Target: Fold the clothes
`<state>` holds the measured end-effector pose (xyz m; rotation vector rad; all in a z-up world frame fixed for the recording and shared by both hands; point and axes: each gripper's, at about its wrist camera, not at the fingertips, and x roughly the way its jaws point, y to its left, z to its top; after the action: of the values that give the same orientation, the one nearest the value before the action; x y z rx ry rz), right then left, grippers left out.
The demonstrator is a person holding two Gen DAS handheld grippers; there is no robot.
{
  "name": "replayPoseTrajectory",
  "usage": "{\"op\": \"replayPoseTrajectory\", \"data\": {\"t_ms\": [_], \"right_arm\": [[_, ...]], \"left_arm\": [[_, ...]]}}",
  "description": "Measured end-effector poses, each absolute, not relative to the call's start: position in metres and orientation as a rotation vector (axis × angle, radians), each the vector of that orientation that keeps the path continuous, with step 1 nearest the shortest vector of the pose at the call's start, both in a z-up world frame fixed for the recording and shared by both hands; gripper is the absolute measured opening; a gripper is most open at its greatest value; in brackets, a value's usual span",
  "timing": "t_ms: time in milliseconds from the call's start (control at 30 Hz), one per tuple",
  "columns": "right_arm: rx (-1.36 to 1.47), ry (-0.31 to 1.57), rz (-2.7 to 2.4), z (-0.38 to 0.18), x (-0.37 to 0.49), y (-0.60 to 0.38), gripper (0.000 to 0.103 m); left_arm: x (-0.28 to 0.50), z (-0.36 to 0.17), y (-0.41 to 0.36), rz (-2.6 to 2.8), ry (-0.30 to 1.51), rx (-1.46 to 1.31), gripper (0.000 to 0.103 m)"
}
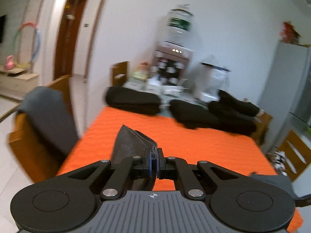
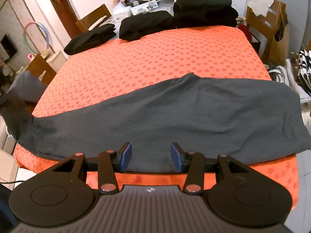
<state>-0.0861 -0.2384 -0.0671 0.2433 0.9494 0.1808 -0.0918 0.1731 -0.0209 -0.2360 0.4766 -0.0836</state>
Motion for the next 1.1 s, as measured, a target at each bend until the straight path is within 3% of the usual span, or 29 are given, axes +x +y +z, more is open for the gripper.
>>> {"op": "replayPoseTrajectory", "data": {"t_ms": [400, 633, 833, 1000, 1100], "right_arm": [[0.258, 0.942, 0.235, -0.067, -0.082, -0.313, 0.050], [0.332, 0.955, 0.317, -0.074, -0.063, -0.340, 0.050], [0.409, 0.999, 0.420, -0.091, -0.038, -0.337, 0.050], [0.463, 1.046, 0.503, -0.107, -0.017, -0.312, 0.051], [0.510, 1.077, 0.541, -0.119, -0.006, -0.294, 0.053]], "left_arm": [[-0.060, -0.028, 0.001, -0.398, 0.511, -0.144, 0.007], [-0.049, -0.076, -0.073, -0.458, 0.596, -0.093, 0.007], [-0.053, -0.116, -0.089, -0.491, 0.718, -0.134, 0.009], [-0.078, -0.110, -0.078, -0.551, 0.705, -0.175, 0.039], [-0.094, -0.105, -0.060, -0.497, 0.729, -0.178, 0.039]]}}
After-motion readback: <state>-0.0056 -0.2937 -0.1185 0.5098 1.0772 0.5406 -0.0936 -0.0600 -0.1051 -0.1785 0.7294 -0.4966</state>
